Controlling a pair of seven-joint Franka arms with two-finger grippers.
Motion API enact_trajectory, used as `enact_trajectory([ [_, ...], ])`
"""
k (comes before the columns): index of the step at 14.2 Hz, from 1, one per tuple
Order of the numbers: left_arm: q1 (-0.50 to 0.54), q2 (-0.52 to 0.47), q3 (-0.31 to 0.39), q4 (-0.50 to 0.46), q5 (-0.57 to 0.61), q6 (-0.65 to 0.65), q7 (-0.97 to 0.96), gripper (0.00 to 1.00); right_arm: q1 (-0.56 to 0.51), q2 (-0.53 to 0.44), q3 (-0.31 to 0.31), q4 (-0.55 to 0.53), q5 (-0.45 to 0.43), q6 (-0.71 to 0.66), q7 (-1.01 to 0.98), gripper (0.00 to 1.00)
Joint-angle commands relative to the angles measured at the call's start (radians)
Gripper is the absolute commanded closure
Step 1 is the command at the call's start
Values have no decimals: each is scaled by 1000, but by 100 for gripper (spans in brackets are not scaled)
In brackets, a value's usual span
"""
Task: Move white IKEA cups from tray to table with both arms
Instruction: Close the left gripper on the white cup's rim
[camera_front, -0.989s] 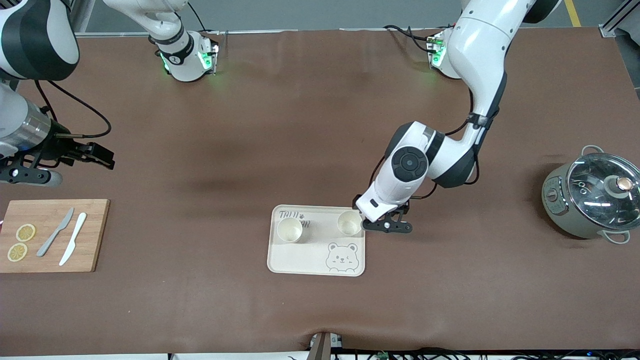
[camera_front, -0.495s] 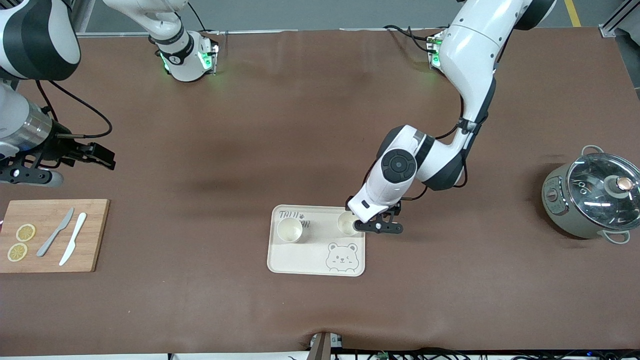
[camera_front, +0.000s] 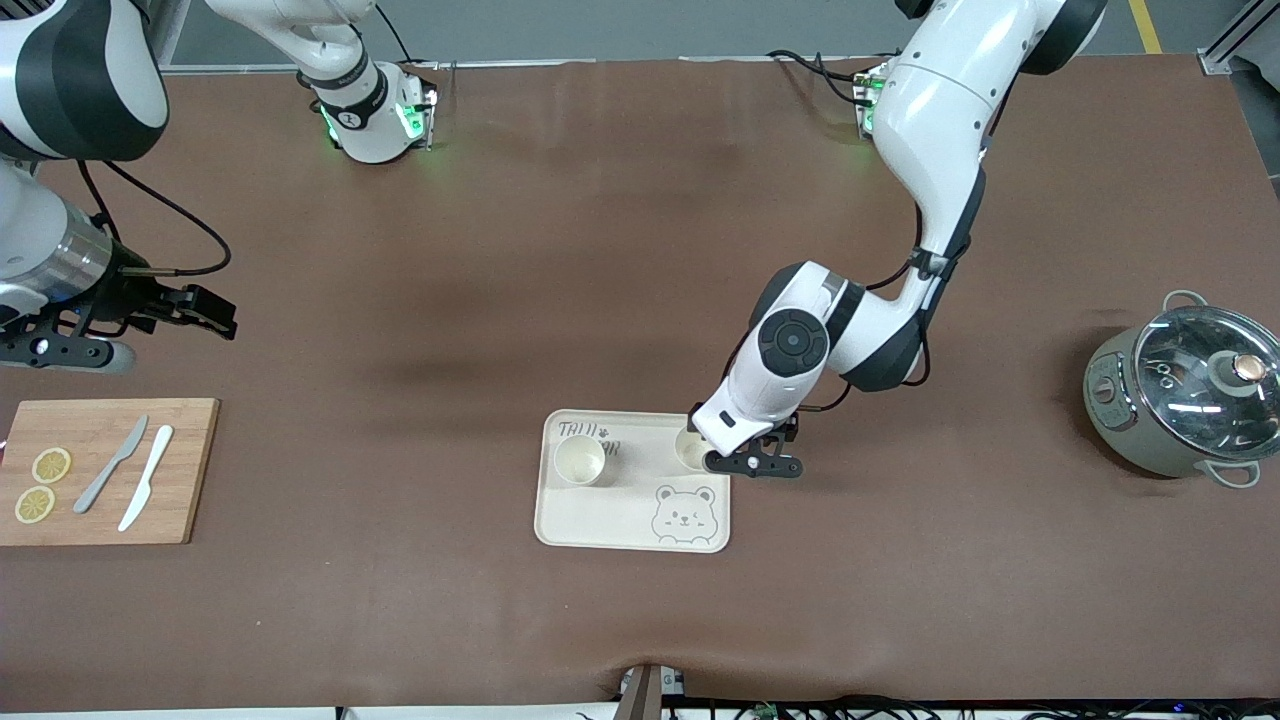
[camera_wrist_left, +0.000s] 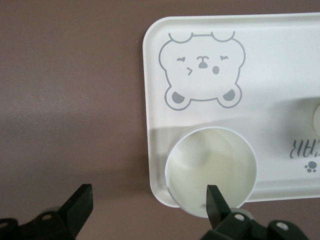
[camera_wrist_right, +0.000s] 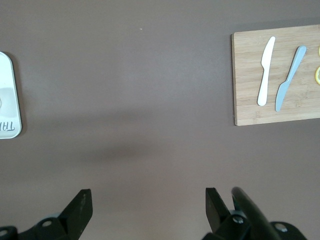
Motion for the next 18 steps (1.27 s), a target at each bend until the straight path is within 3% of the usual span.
enact_trajectory([
  [1, -14, 55, 11, 69, 33, 1, -31, 0, 5, -9, -4, -8, 6, 0, 4, 0],
  [9, -18, 80, 13, 81, 34, 21, -40, 0, 5, -8, -2, -8, 7, 6, 4, 0],
  [11, -41, 80, 40, 81, 32, 23, -40, 1, 5, -8, -2, -8, 8, 8, 4, 0],
  [14, -64, 88, 68, 88, 32, 32, -69, 22, 2, -6, -2, -8, 35, 29, 5, 0],
  [16, -80, 91, 74, 92, 32, 32, -98, 44, -1, -6, -4, -10, 101, 44, 4, 0],
  [18, -90, 91, 82, 92, 32, 32, -118, 83, 0, -6, -4, -10, 103, 51, 4, 0],
])
